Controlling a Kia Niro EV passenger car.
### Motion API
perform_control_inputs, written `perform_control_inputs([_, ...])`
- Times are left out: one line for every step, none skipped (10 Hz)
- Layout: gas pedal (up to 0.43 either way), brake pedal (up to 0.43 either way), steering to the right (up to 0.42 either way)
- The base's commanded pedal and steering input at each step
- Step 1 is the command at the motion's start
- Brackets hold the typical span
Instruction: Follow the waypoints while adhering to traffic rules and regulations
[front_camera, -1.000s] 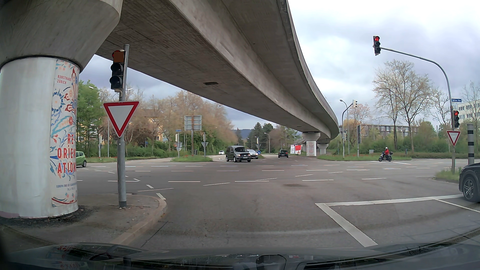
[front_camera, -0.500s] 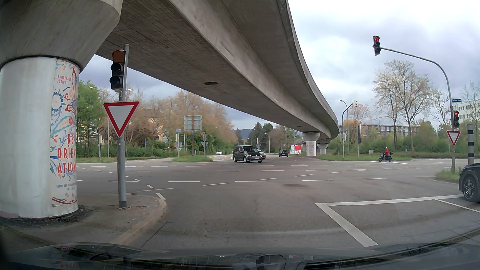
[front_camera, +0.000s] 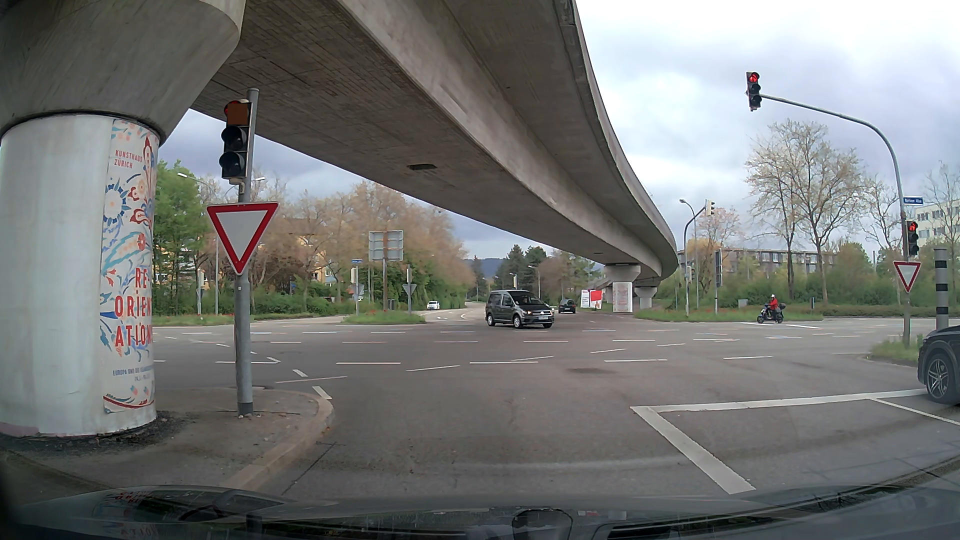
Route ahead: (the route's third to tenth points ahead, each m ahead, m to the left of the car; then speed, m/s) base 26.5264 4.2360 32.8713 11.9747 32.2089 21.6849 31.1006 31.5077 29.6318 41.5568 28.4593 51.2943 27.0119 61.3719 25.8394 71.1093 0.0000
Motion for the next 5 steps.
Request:
perform_control_inputs([0.0, 0.244, -0.009])
perform_control_inputs([0.0, 0.244, -0.008])
perform_control_inputs([0.0, 0.244, -0.009])
perform_control_inputs([0.0, 0.244, -0.009])
perform_control_inputs([0.0, 0.244, -0.008])
